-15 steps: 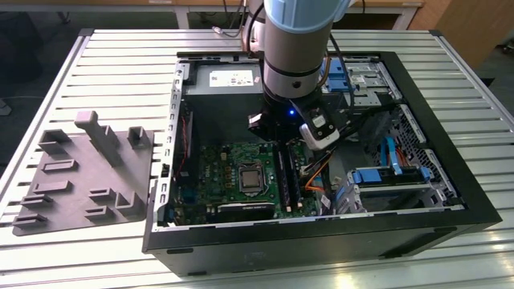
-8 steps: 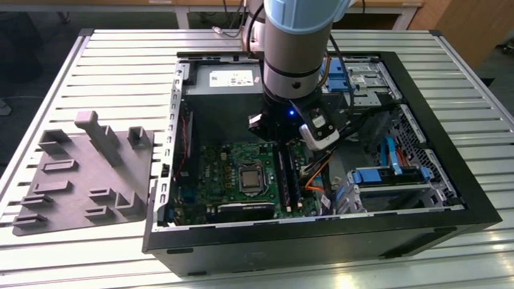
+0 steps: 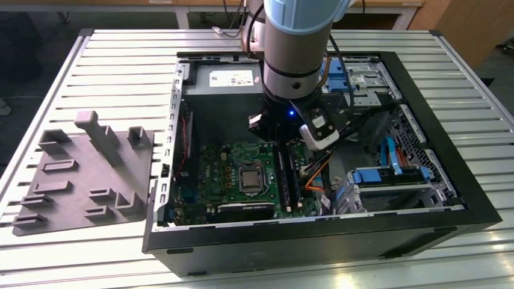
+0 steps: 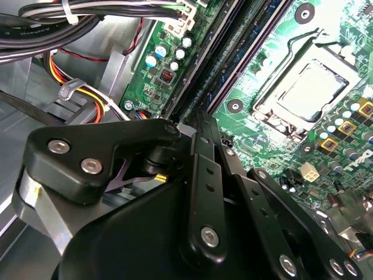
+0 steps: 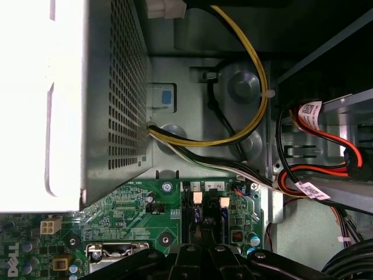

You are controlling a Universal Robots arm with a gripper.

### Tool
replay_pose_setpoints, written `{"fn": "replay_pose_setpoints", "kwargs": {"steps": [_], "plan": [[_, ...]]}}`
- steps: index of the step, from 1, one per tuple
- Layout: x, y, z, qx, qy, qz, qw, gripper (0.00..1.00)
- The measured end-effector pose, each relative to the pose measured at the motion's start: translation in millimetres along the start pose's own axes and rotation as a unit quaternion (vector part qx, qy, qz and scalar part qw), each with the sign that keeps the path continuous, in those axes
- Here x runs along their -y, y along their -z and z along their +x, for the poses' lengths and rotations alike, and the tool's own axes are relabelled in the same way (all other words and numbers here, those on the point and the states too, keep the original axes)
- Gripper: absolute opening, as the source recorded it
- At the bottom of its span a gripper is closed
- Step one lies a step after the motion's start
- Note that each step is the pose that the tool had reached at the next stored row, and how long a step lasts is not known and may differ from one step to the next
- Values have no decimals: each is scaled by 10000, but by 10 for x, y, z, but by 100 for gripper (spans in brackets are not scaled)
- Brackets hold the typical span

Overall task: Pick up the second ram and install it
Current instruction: 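Press down the second ram until it locks into place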

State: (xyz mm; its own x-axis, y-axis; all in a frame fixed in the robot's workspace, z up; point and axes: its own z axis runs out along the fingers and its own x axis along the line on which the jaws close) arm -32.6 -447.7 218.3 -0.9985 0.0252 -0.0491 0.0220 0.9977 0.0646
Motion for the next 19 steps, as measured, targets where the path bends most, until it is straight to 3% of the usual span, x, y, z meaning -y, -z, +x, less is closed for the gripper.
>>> {"fn": "replay_pose_setpoints", "kwargs": {"steps": [19], "plan": [[1, -17, 1, 0, 0, 0, 10000, 11]]}}
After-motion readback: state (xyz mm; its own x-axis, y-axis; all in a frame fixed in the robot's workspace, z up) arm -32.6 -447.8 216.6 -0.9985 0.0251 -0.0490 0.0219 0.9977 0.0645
